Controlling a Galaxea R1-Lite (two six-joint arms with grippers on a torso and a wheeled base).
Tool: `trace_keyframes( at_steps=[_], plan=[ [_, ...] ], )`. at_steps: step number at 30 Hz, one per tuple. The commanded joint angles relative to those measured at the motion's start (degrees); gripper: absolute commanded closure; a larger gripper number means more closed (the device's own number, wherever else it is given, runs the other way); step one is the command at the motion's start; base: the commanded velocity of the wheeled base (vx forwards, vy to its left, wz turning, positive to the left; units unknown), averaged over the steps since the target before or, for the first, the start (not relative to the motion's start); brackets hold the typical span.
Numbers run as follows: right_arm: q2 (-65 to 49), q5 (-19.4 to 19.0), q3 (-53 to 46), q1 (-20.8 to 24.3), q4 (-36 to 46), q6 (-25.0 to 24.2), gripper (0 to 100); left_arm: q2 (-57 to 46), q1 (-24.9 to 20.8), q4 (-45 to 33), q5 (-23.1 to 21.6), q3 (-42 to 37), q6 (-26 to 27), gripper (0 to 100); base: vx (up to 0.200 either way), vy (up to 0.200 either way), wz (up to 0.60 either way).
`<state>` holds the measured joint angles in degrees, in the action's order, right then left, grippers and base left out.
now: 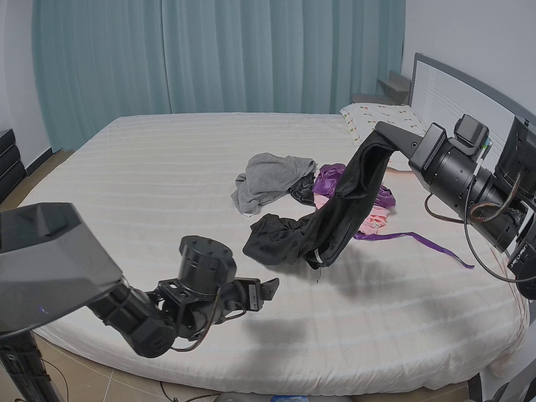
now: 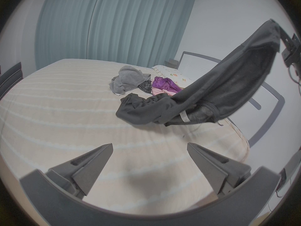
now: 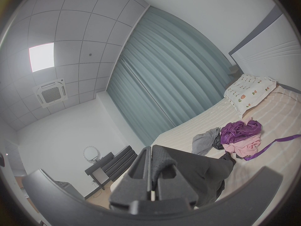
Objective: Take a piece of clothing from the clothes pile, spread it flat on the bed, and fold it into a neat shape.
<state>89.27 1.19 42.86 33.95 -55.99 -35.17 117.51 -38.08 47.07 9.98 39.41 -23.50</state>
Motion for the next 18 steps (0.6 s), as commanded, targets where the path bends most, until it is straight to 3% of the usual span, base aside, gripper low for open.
trace_keyframes(
  at_steps=[1, 14, 18],
  plan=[
    [0.2, -0.1, -0.1, 0.2, -0.1, -0.1, 100, 10.8, -1.6, 0.4, 3.4, 8.8, -1.6, 0, 0.000, 0.000, 0.00],
    [-1.8, 0.0, 0.0, 2.5, -0.1, -0.1, 100, 14.0, -0.9, 0.7, 2.1, 18.8, -4.4, 0, 0.000, 0.000, 0.00],
    [-2.7, 0.1, -0.1, 4.5, 0.0, -0.1, 100, 13.9, -0.3, 0.7, 2.1, 20.3, -8.9, 0, 0.000, 0.000, 0.00]
  ],
)
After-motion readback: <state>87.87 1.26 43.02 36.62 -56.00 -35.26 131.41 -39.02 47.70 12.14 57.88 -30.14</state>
